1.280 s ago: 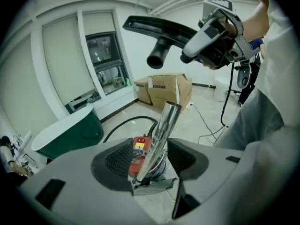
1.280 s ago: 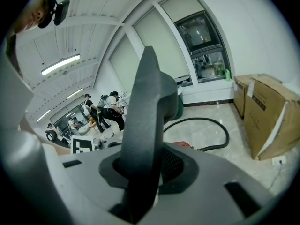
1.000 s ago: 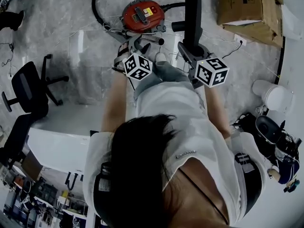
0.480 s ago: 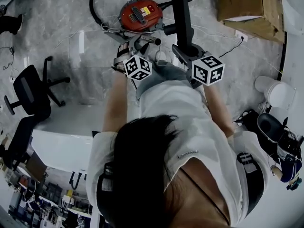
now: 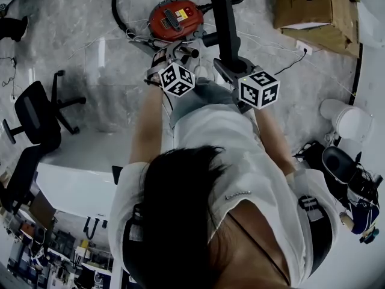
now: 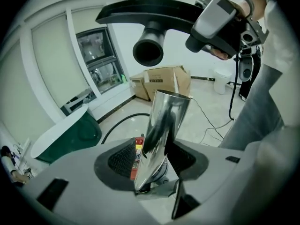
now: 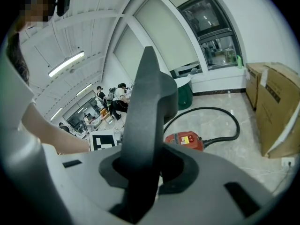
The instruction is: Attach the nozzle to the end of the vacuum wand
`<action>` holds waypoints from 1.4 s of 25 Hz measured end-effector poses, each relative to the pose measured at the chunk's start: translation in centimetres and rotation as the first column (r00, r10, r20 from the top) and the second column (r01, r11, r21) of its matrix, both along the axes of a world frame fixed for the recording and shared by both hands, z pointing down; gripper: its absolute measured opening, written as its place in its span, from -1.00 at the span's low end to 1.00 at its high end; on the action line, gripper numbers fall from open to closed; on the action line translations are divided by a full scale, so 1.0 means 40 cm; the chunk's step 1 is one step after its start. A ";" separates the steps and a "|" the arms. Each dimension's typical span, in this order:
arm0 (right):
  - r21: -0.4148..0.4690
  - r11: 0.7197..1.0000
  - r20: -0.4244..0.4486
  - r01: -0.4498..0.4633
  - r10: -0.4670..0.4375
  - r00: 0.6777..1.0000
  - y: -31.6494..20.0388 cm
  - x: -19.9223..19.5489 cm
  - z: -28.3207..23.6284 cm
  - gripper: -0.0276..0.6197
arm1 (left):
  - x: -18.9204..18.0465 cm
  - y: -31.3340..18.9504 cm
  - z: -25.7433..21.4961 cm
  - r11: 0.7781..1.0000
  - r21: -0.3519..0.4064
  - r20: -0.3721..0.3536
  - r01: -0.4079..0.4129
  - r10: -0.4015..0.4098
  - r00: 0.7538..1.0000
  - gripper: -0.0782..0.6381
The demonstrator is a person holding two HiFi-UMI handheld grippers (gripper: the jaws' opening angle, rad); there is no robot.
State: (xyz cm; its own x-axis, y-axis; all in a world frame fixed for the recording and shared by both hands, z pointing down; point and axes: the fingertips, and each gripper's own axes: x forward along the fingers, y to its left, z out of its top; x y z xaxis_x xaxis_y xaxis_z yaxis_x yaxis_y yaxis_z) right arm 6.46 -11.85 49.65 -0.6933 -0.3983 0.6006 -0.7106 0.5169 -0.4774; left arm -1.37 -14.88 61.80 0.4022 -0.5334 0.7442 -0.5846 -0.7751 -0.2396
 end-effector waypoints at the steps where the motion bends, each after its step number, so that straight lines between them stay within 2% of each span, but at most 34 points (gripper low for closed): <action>1: -0.003 1.000 0.009 0.000 0.000 1.000 0.001 -0.002 0.002 -0.58 | -0.001 0.000 0.001 1.000 -0.009 -0.012 0.014 -0.015 1.000 -0.19; 4: -0.026 1.000 0.042 -0.002 0.003 0.999 0.009 -0.008 0.011 -0.58 | 0.002 0.005 0.003 0.998 -0.043 -0.047 0.049 -0.051 0.998 -0.27; 7: -0.038 0.999 0.031 0.023 -0.021 0.999 0.021 -0.014 0.027 -0.58 | 0.004 0.004 0.000 0.997 -0.056 -0.055 0.053 -0.056 0.997 -0.27; 13: -0.041 0.998 0.030 0.054 -0.052 0.998 0.025 -0.044 0.041 -0.58 | -0.029 -0.046 -0.024 0.991 -0.056 -0.110 0.125 -0.131 0.985 -0.27; 18: -0.026 0.998 0.049 0.056 -0.055 0.997 -0.003 -0.071 0.033 -0.58 | -0.048 -0.080 -0.044 0.987 -0.054 -0.147 0.152 -0.158 0.976 -0.27; 23: -0.029 0.998 0.065 0.062 -0.061 0.996 -0.039 -0.092 0.029 -0.58 | -0.054 -0.092 -0.058 0.987 -0.055 -0.168 0.150 -0.157 0.973 -0.27; 26: -0.041 0.996 0.046 0.081 -0.079 0.996 -0.058 -0.105 0.035 -0.58 | -0.060 -0.097 -0.063 0.987 -0.055 -0.180 0.152 -0.159 0.971 -0.27; 35: -0.106 0.980 0.048 0.170 -0.165 0.985 -0.042 -0.117 0.029 -0.58 | -0.067 -0.091 -0.064 0.990 -0.065 -0.207 0.124 -0.135 0.969 -0.27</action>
State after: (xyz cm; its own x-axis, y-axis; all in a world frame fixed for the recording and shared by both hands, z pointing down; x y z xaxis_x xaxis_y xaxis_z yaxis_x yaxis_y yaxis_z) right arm 1.79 -13.53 50.80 -0.7681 -0.2082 0.6055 -0.5983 0.5702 -0.5630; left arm -4.05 -18.50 59.22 0.4826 -0.5552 0.6774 -0.7142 -0.6971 -0.0626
